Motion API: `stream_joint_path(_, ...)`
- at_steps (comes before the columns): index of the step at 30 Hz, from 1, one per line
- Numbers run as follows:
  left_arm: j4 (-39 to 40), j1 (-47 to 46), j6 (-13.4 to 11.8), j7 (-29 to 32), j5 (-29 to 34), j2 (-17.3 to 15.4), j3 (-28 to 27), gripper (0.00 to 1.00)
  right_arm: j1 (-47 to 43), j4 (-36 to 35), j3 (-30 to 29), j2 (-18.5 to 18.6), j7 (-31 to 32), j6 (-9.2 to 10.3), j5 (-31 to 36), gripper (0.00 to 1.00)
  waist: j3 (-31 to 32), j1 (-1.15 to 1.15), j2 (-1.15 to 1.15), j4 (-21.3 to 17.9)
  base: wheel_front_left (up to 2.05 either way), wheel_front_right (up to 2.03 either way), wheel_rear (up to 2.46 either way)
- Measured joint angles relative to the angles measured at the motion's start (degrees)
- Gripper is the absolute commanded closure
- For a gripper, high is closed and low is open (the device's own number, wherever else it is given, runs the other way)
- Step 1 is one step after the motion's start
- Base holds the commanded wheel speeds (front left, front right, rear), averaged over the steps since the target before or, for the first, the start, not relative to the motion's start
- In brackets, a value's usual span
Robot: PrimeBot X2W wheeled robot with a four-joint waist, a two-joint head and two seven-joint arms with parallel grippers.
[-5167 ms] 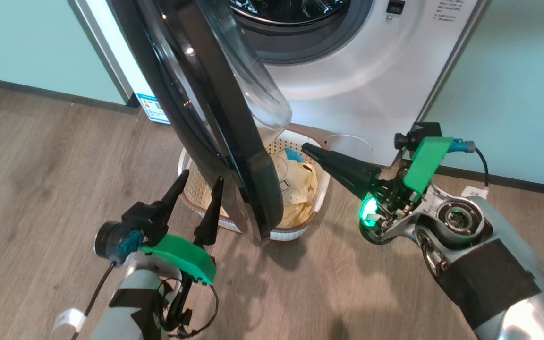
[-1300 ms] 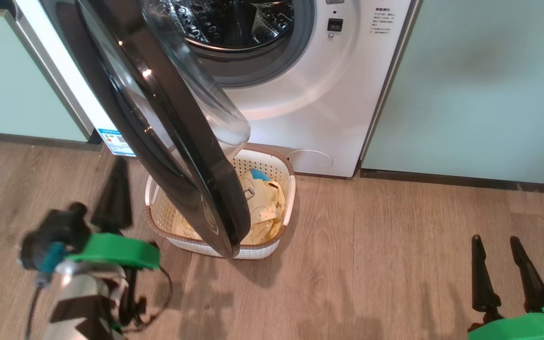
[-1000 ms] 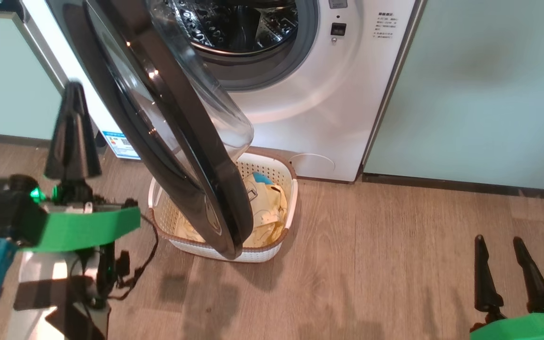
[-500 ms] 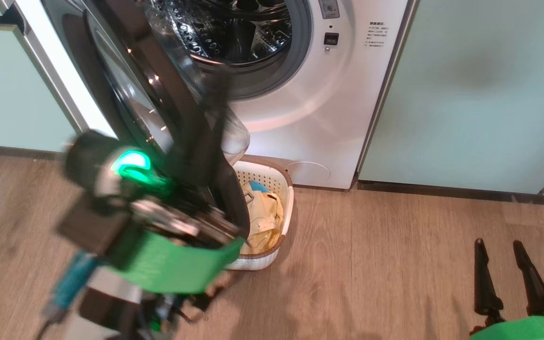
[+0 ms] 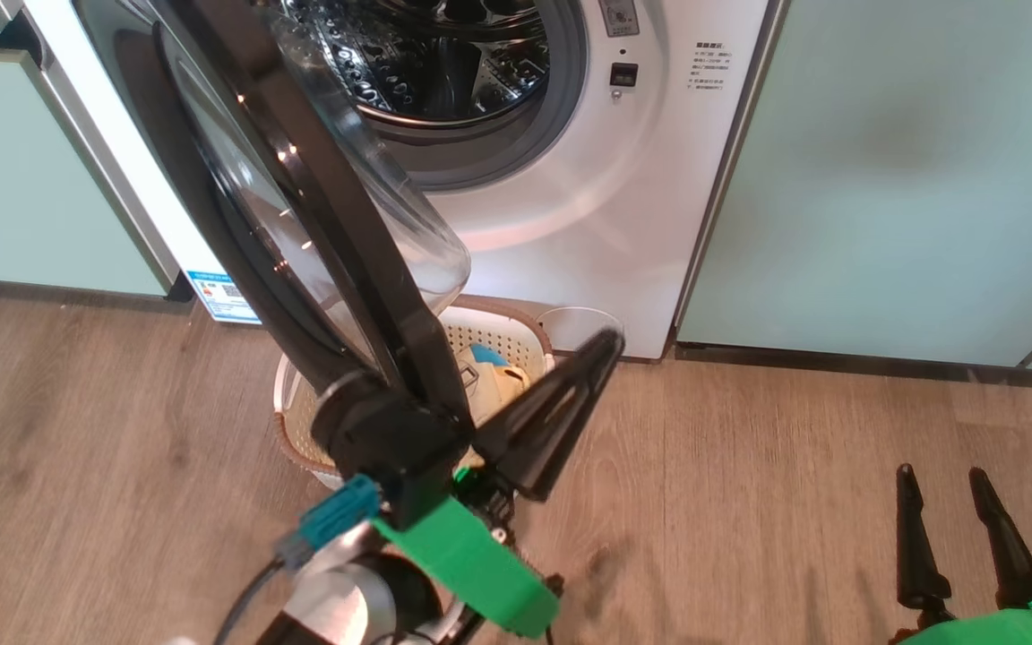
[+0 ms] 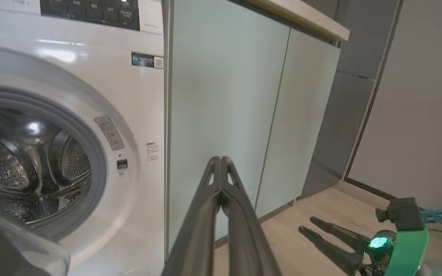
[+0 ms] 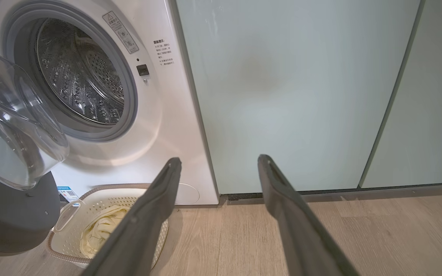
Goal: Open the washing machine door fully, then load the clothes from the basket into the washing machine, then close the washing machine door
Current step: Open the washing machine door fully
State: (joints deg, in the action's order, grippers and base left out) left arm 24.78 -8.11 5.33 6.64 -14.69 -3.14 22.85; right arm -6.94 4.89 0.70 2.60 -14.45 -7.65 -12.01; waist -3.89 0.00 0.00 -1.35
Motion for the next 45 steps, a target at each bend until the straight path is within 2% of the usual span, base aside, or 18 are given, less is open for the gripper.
stream_joint_path(8,-5.24,2.03,-2.43,3.97,0.26,-0.87,-0.33,1.0,0.01,0.07,0.07,-0.01,0.0,0.0,0.0,0.0,-0.27,0.0,0.0,-0.28,0.0,0.0,0.0)
stream_joint_path(21,-11.23,1.93,-7.57,2.47,3.59,-1.62,-4.39,1.0,0.07,-0.04,0.19,-0.07,0.0,0.0,0.0,0.0,-0.4,0.0,0.0,-1.36,0.0,0.0,0.0)
stream_joint_path(32,-13.07,1.92,-9.03,2.43,3.55,-1.72,-5.75,1.0,0.07,-0.21,0.01,-0.09,0.0,0.0,0.0,0.0,-0.83,0.0,0.0,-1.19,0.0,0.0,0.0)
stream_joint_path(45,-14.0,2.01,-9.62,1.89,2.94,-1.83,-5.98,1.0,0.09,-0.31,-0.34,-0.09,0.0,0.0,0.0,0.0,-1.27,0.0,0.0,0.19,0.0,0.0,0.0)
